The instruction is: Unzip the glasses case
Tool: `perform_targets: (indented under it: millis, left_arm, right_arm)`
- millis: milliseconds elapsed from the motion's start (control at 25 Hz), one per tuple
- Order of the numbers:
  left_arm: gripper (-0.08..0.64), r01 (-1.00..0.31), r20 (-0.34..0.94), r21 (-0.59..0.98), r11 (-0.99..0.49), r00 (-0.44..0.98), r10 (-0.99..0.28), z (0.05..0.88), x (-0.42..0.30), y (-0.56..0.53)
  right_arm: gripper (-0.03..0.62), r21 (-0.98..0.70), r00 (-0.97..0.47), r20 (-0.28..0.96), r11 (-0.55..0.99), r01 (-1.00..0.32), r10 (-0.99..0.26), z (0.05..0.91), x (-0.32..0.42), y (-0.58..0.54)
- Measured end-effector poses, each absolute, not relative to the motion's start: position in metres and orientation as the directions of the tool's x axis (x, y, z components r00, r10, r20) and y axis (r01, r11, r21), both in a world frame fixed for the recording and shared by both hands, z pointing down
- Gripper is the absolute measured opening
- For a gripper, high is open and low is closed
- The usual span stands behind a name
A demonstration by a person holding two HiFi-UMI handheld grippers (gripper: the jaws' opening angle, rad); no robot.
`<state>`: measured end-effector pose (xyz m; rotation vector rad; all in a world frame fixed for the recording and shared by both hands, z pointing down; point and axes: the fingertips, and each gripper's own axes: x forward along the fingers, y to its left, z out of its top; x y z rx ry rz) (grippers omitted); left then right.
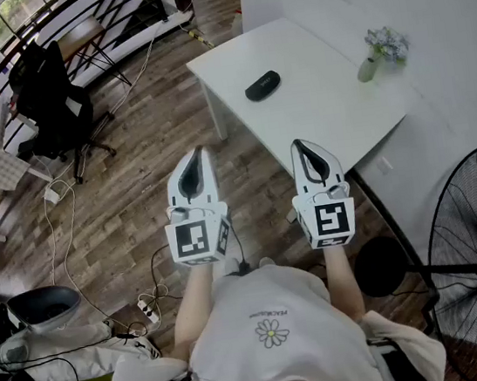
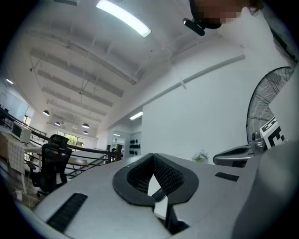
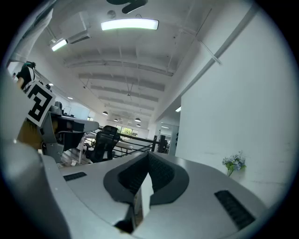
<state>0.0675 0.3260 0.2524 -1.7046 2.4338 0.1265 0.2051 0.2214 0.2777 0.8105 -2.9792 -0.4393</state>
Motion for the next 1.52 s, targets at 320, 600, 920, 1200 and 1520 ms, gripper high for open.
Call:
perform_targets:
  millis: [320,600,920,1200,1520]
  left_arm:
    - [0.014,-0.926,-0.184,-0.009,0.377,-0.369,-0.911,0.255,0.071,0.312]
    - [0.014,-0.927,-0.188,0.022,0.376,-0.373,-0.909,0.258,0.081,0.301]
    - [0.014,-0.927,-0.204,0.024,0.373,-0.370,-0.906,0.249,0.069,0.283]
    - [0.014,-0.940,-0.216,0.019,0.342,-0.338,-0.916,0.261,0.043,0.244]
    - [0.014,-0.954,-0.299,0.094,0.286,-0.301,-0.905,0.250,-0.055,0.164]
  right_arm:
    - [0.006,0.251,-0.878,-0.094,0.843,-0.476,-0.469,0.279,0.214,0.210]
    - [0.006,0.275,-0.901,-0.095,0.858,-0.433,-0.424,0.278,0.217,0.204]
    - [0.006,0.307,-0.912,-0.048,0.863,-0.401,-0.407,0.288,0.206,0.192]
    - [0.006,0.343,-0.911,-0.020,0.853,-0.394,-0.412,0.304,0.179,0.166]
    - [0.006,0.454,-0.885,-0.038,0.781,-0.429,-0.464,0.292,0.112,0.093]
